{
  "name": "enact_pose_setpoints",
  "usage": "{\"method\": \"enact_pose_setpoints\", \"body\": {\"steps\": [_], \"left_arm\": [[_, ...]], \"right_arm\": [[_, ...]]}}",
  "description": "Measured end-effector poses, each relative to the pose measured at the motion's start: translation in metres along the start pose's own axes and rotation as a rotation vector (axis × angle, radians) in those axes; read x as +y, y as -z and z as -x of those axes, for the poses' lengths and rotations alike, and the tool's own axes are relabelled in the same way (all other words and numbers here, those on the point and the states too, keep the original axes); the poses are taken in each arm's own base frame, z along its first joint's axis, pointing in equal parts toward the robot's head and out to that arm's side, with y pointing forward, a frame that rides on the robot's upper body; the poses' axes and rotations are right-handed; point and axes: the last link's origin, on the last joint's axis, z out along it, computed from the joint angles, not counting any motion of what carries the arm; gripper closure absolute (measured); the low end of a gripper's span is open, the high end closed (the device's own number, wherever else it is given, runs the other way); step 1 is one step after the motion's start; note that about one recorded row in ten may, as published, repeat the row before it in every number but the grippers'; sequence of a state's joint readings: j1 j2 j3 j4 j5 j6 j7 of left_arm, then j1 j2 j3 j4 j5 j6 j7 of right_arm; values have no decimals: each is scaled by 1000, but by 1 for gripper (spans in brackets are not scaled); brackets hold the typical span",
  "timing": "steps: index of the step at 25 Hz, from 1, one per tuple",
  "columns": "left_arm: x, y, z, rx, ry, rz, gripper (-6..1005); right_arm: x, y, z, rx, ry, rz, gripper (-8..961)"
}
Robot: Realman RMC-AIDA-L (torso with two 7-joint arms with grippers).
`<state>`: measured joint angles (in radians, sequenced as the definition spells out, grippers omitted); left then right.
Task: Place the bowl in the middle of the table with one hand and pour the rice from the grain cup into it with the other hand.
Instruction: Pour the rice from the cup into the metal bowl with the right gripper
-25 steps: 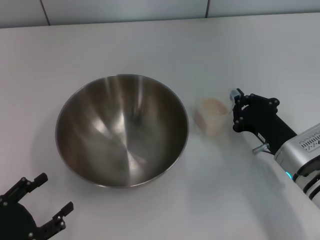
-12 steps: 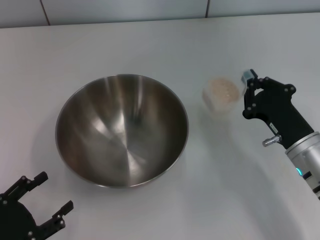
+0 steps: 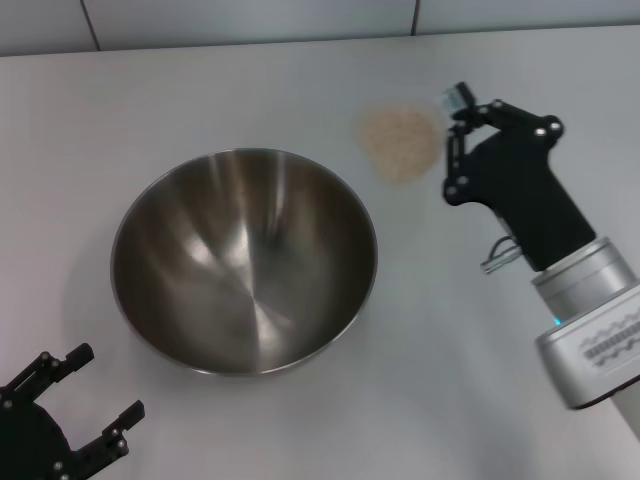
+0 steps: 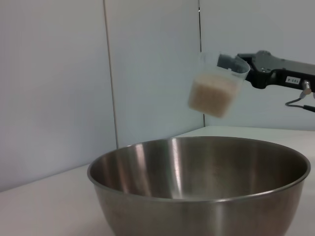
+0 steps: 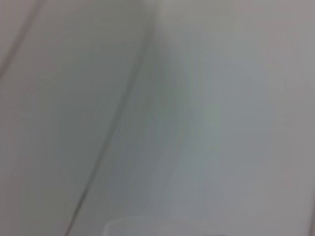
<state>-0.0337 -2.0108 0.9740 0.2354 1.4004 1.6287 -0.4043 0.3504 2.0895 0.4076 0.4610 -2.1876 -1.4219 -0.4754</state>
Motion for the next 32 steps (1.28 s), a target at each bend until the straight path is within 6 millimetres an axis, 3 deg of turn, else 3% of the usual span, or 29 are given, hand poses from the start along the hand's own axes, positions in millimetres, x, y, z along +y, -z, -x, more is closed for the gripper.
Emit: {"method": "enact_pose_setpoints", "body": {"steps": [4,5,6,7,8,11,23,32], "left_arm": [[0,0,0,0,3,0,197],[0,0,0,-1,4,0,197],[0,0,0,-1,4,0,197],[0,0,0,-1,4,-1,197],[0,0,0,-1,4,-1,197],[0,0,0,-2,3,-1,197],[-1,0,1,-5,4,-1,197],[-1,0,0,-4,6,0,197]], "right_arm": [[14,-6,11,-55,183,49,948],[26,-7,17,-86,361,86,948],[26,-7,17,-86,361,86,948],[35,-7,21,-106,536,109,948],[35,-7,21,-106,536,109,948],[48,-10,26,-132,845,125,948],[67,-26,30,-254,1359,194,949],[86,-18,29,-392,1845,225,949]]}}
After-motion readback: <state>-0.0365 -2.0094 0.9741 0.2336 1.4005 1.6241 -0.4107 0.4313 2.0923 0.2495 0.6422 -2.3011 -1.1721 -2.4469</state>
